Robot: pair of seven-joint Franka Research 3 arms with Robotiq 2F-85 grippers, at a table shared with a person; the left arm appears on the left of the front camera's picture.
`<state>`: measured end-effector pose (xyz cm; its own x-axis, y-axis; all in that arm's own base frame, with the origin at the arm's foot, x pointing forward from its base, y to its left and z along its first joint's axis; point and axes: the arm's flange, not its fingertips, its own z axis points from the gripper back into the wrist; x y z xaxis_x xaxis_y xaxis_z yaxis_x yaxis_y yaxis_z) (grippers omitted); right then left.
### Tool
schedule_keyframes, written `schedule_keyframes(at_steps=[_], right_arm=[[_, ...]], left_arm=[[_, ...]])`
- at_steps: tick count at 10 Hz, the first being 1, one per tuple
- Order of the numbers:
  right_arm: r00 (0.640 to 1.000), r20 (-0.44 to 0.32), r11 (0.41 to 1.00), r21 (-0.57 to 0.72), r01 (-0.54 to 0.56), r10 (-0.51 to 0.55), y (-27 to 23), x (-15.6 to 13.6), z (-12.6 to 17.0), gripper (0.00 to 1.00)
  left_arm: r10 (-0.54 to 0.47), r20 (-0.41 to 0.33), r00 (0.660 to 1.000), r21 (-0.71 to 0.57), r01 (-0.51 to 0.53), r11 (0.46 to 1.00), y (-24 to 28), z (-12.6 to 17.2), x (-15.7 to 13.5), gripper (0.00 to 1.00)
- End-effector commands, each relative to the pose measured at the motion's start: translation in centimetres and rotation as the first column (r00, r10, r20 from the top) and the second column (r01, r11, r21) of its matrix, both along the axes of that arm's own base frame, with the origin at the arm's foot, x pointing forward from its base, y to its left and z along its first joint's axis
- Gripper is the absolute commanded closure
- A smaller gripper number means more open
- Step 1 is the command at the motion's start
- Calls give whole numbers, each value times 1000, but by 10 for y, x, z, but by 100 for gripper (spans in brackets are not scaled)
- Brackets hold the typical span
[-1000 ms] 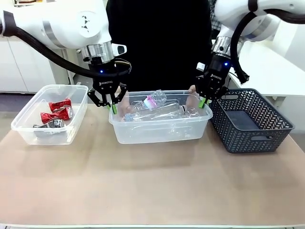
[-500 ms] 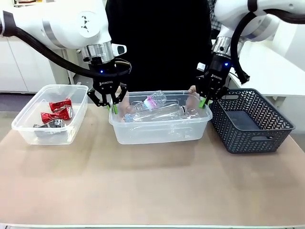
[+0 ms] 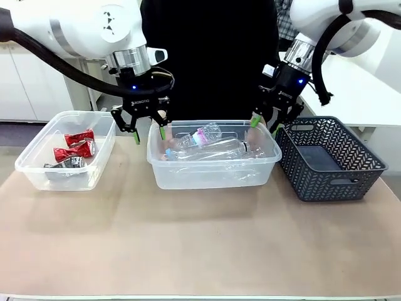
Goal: Sort the waste into each basket.
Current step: Release the Organizing box you were holding.
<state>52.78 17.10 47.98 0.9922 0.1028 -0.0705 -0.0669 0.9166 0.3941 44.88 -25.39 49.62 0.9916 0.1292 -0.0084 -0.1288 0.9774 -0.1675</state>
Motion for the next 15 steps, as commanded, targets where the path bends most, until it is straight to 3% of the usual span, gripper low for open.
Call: schedule_keyframes(at_steps=[1, 3, 4, 5, 6, 13, 15], right_arm=[[993, 120, 997, 65, -29, 21, -3, -18, -8, 0], [978, 206, 995, 89, -53, 34, -8, -22, -8, 0], [976, 217, 995, 87, -50, 29, -10, -23, -8, 0], [986, 167, 998, 58, -23, 13, -8, -17, -10, 0], [985, 174, 998, 49, -26, 17, -7, -11, -1, 0], [985, 174, 999, 46, -24, 16, -8, -12, -3, 0], [970, 230, 974, 191, -125, 79, -59, -82, 46, 0]], left_arm=[[61, 92, 994, -12, -60, 998, 10, -1, -17, 0], [105, 198, 975, -26, -102, 994, 11, 2, -21, 0], [105, 204, 973, -5, -106, 994, 9, 1, -21, 0], [109, 167, 980, -5, -110, 994, 6, -1, -16, 0], [80, 169, 982, -37, -75, 996, 9, 11, -15, 0], [86, 174, 981, -31, -82, 996, 8, 8, -15, 0], [24, 216, 976, -66, -10, 998, 25, 47, -65, 0]])
